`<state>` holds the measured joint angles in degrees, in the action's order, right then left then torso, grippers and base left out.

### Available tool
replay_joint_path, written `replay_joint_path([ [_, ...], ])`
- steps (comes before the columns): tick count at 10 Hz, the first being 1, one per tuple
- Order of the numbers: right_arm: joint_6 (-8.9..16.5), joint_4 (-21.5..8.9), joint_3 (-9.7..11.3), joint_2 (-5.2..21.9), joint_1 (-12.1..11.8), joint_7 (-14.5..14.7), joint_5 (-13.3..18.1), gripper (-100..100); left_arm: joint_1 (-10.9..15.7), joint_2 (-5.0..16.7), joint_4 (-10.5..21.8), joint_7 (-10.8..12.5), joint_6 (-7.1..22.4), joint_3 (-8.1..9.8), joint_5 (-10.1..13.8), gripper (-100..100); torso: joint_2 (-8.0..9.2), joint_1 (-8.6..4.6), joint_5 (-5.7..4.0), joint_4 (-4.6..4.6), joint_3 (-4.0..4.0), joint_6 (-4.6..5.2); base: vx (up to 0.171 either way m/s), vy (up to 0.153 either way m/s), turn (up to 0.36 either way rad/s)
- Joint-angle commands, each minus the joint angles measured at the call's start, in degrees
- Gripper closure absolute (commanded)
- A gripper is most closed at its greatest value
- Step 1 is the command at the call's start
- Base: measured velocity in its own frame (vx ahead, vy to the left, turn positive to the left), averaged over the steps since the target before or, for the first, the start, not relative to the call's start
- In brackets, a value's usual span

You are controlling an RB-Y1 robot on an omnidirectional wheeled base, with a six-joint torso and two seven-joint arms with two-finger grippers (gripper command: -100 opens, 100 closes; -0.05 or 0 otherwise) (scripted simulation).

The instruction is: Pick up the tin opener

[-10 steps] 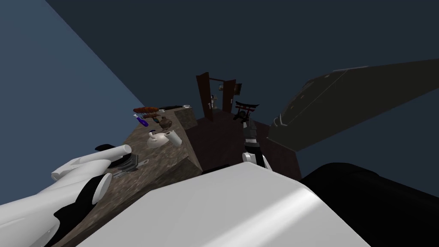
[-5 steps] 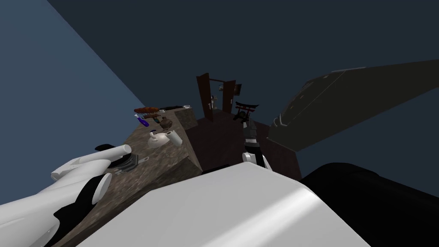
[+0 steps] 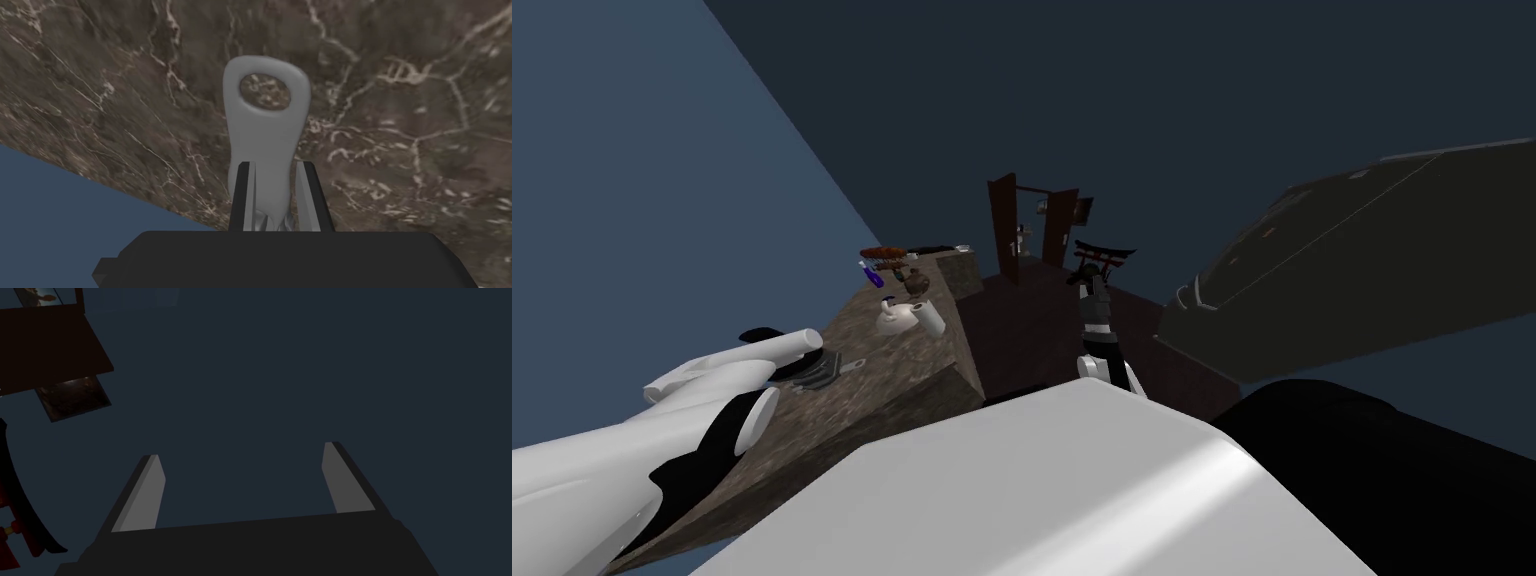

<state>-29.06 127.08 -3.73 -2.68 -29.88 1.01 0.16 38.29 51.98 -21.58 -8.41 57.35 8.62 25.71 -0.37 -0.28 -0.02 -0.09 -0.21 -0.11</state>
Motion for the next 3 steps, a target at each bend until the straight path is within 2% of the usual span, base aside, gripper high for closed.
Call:
replay_joint_path([
  [1,0.0,0.0,0.0,0.0,0.0,0.0,0.0,0,1.0,0.1,-0.2,-1.9,0.0,-1.94,2.0,100,0.00,0.00,0.00,0.00,0.00,0.00,0.097,-0.090,0.213],
  [2,0.0,0.0,0.0,0.0,0.0,0.0,0.0,0,1.0,0.2,0.6,-1.4,-0.3,-1.19,1.2,100,-0.02,0.03,-0.02,0.00,-0.01,-0.02,0.041,-0.039,0.052],
  [3,0.0,0.0,0.0,0.0,0.0,0.0,0.0,0,1.0,0.2,0.5,-1.6,-0.3,-1.33,1.3,0,0.12,0.20,0.04,0.01,0.05,0.04,0.007,-0.008,-0.008],
])
